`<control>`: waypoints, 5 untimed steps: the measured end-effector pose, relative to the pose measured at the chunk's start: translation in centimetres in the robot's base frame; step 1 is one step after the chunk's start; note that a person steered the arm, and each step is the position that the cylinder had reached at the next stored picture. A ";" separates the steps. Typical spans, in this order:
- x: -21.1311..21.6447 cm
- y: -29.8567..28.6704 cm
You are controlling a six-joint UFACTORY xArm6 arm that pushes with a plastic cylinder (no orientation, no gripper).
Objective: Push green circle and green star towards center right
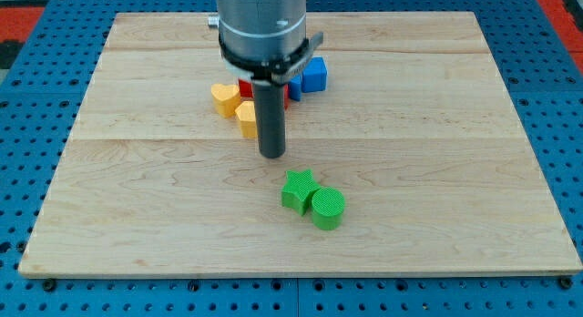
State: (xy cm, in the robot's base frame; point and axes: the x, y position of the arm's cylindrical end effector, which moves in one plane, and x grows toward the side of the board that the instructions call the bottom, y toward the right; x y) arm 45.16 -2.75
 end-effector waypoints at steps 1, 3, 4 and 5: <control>-0.7 0.1; 1.9 6.0; 1.9 8.6; 2.1 15.8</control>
State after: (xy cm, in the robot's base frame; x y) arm 47.29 13.02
